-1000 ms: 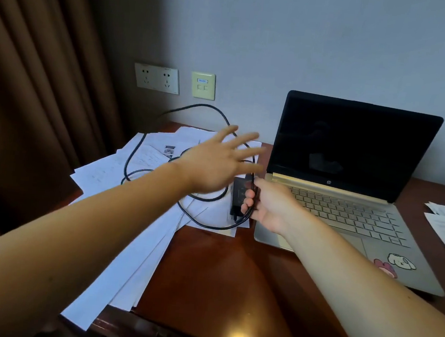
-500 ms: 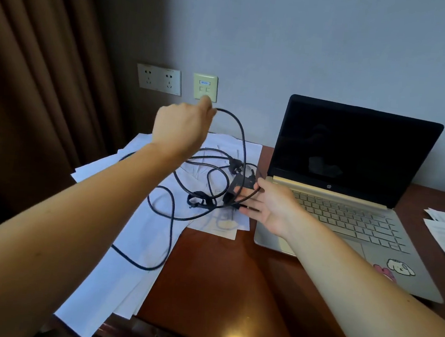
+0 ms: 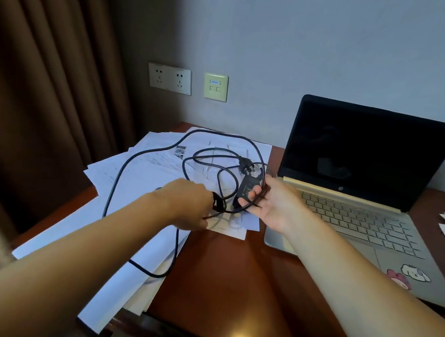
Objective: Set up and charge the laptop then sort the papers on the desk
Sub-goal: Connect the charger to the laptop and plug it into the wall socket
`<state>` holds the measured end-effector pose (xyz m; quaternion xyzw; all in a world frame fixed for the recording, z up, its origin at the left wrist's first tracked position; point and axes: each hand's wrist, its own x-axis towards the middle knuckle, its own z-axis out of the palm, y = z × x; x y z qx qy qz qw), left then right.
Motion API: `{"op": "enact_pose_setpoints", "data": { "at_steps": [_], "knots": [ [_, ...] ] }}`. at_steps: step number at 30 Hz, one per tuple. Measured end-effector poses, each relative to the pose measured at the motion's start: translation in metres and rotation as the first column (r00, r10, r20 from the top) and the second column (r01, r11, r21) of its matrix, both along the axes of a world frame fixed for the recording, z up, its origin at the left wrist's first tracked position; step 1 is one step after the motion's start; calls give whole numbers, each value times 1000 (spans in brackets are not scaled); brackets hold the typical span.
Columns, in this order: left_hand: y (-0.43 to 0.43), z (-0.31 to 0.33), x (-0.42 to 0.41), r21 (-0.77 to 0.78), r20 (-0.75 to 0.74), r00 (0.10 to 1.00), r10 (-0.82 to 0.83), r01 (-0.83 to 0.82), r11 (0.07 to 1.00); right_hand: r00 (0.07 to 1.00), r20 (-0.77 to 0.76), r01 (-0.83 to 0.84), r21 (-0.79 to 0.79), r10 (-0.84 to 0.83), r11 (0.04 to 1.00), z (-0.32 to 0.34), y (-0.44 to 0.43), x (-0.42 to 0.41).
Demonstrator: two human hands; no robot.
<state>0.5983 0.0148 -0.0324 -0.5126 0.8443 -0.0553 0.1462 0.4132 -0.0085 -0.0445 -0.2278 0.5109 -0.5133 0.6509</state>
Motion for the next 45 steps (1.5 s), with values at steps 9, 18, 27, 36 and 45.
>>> {"op": "enact_pose_setpoints", "data": {
  "at_steps": [9, 18, 27, 36, 45],
  "knots": [
    [-30, -8, 33, 80, -359, 924, 131, -110, 991, 996, -76, -40, -10, 39, 999, -1, -5, 1],
    [-47, -15, 50, -110, -394, 906, 155, -214, 971, 984, -161, -81, -5, 79, 997, 3, -4, -2],
    [-35, -7, 33, -72, -434, 900, -38, 7, 997, 965, -246, -101, -4, 96, 995, 0, -6, -3],
    [-30, 9, 7, 108, -758, 652, 24, 89, 990, 952, -276, -146, -33, 132, 989, 3, -7, -1],
    [-35, 2, 8, -268, -785, 619, 11, -355, 896, 927, -340, -164, 5, 156, 986, 6, -1, -7]
  ]
}}
